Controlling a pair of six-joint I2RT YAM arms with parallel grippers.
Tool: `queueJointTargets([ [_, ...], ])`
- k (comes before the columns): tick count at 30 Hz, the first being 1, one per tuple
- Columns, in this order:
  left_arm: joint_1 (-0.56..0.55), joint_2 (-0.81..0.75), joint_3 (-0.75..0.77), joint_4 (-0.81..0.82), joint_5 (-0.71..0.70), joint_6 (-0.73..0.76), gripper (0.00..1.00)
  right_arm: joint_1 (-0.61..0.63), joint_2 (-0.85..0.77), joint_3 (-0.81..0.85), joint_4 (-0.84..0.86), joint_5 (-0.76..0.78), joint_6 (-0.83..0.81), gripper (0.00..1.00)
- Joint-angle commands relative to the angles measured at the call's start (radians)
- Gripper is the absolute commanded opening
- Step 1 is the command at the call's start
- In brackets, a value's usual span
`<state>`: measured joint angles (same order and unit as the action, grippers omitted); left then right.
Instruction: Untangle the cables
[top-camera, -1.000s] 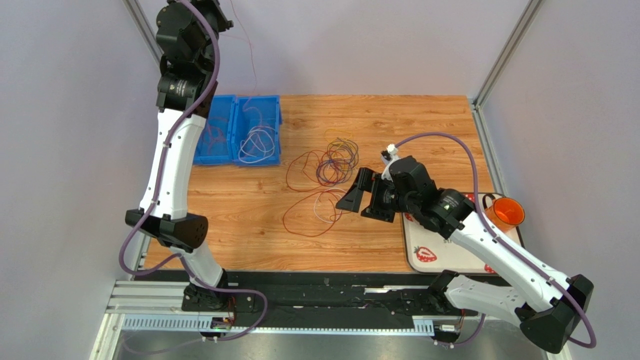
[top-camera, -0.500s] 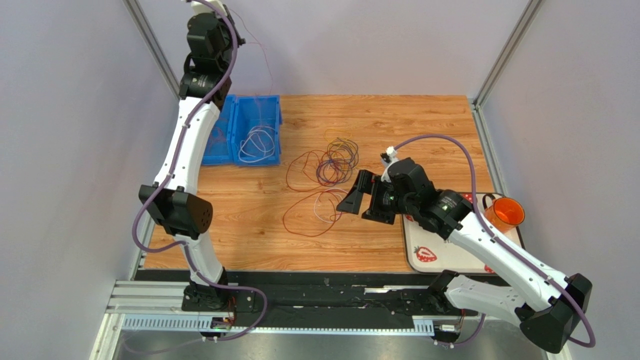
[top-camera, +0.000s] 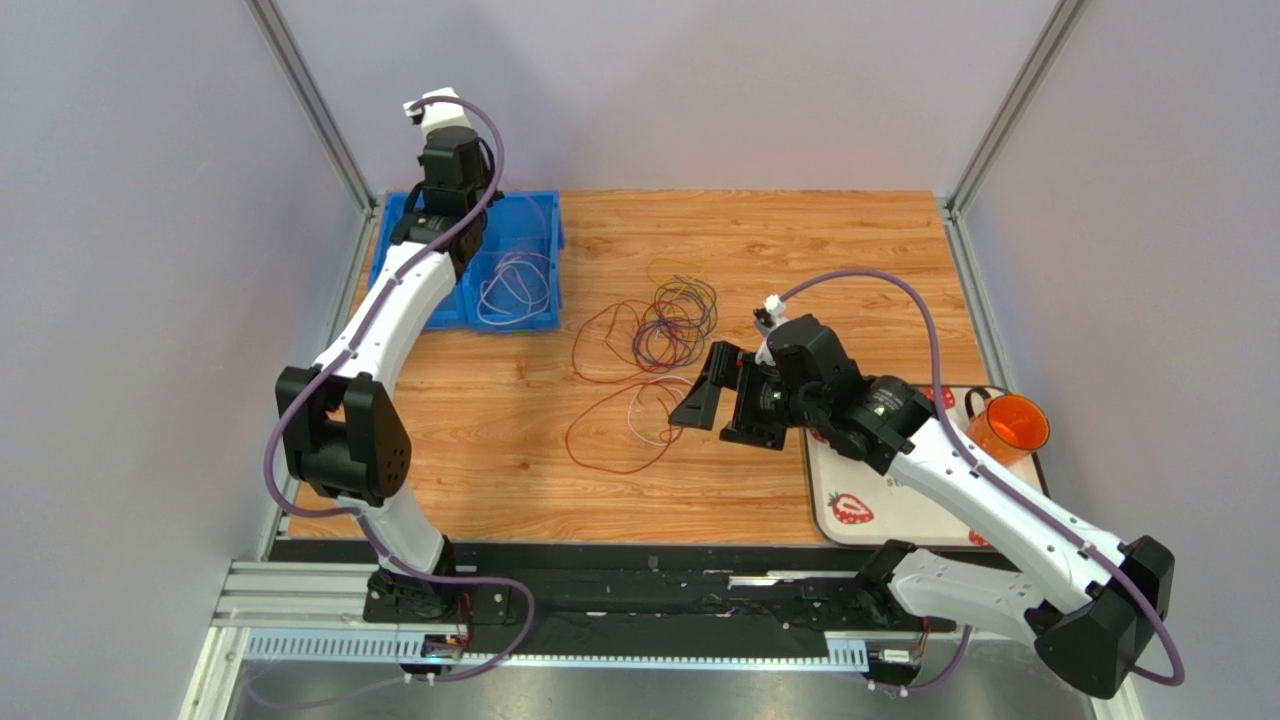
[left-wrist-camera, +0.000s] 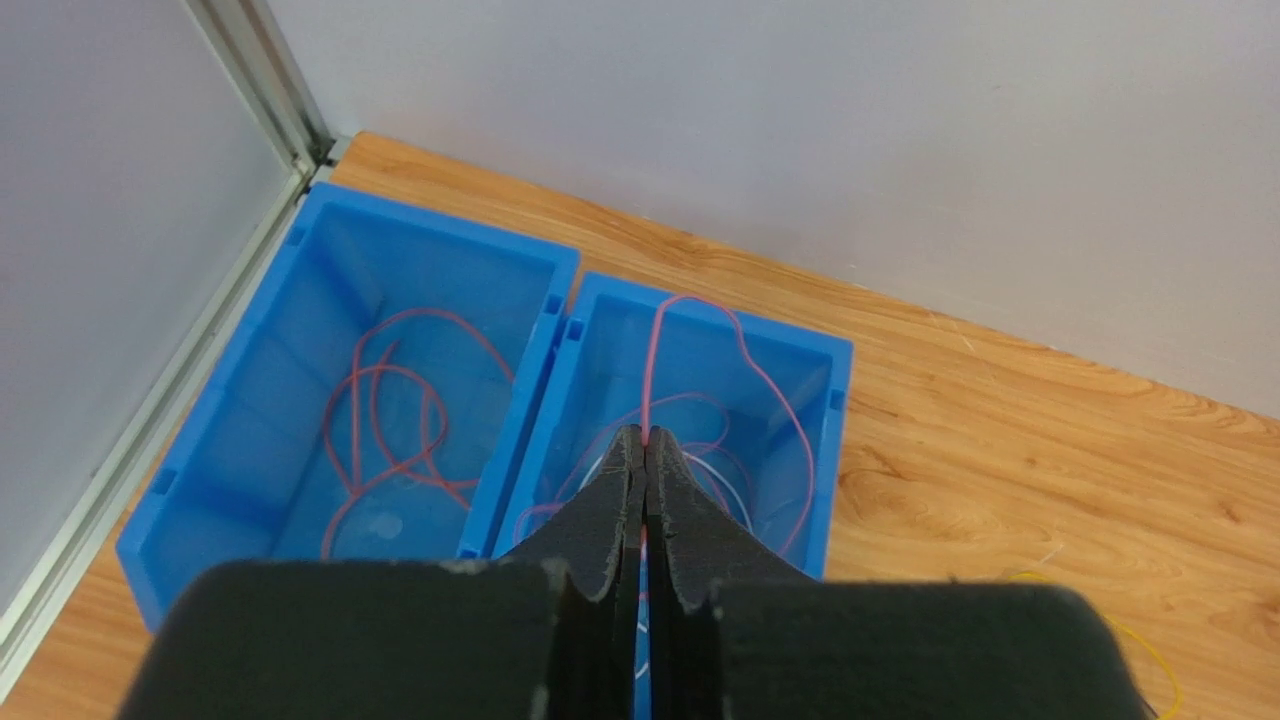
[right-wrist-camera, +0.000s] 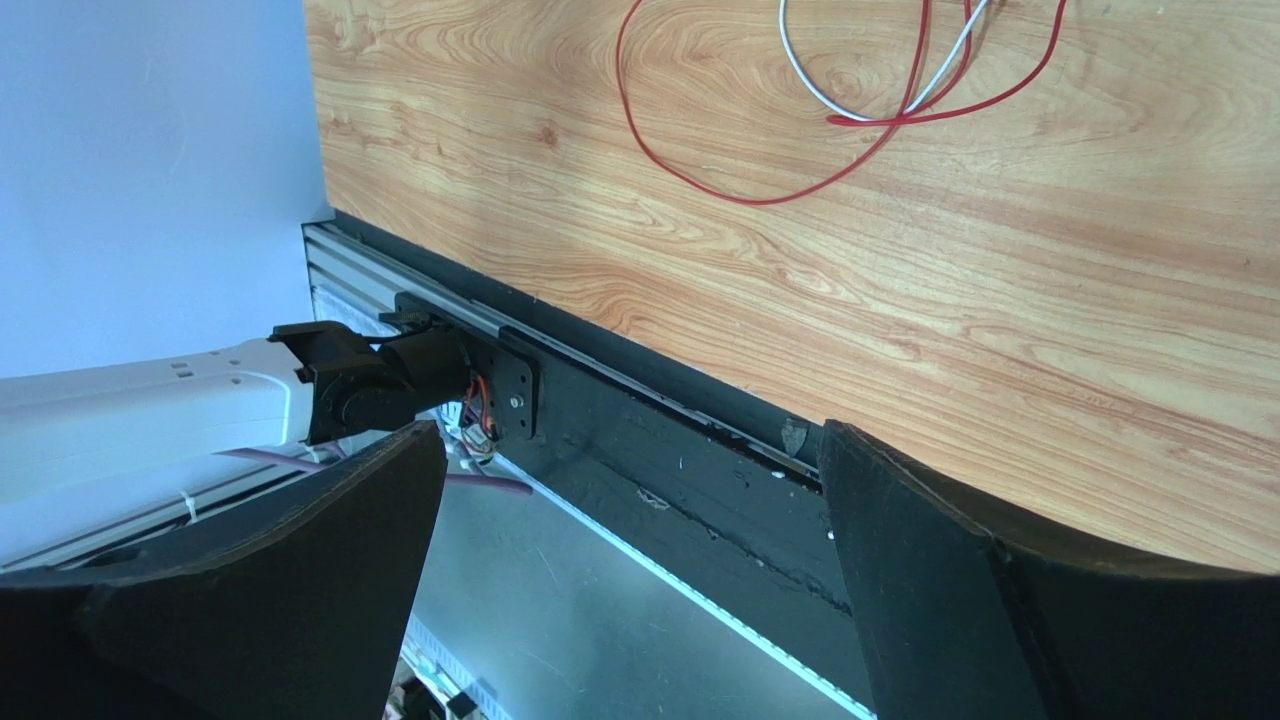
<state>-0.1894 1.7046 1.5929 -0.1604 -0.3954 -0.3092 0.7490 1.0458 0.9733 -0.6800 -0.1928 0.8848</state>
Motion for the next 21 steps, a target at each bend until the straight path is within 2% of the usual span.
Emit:
queueJointTargets([
  [1,0.007,-0.019,0.009,-0.022,-0.048,-0.039,0.00,-0.004,-0.021,-0.010,0.039,-0.013,0.002,1.00],
  [9,0.007,0.062,0.038,-0.080,0.026,-0.097,0.00,-0.004,-0.041,-0.015,0.030,-0.010,0.006,0.99],
  [21,0.007,0.096,0.122,-0.125,0.102,-0.123,0.00,-0.005,-0.059,-0.019,0.017,-0.007,0.005,0.99],
])
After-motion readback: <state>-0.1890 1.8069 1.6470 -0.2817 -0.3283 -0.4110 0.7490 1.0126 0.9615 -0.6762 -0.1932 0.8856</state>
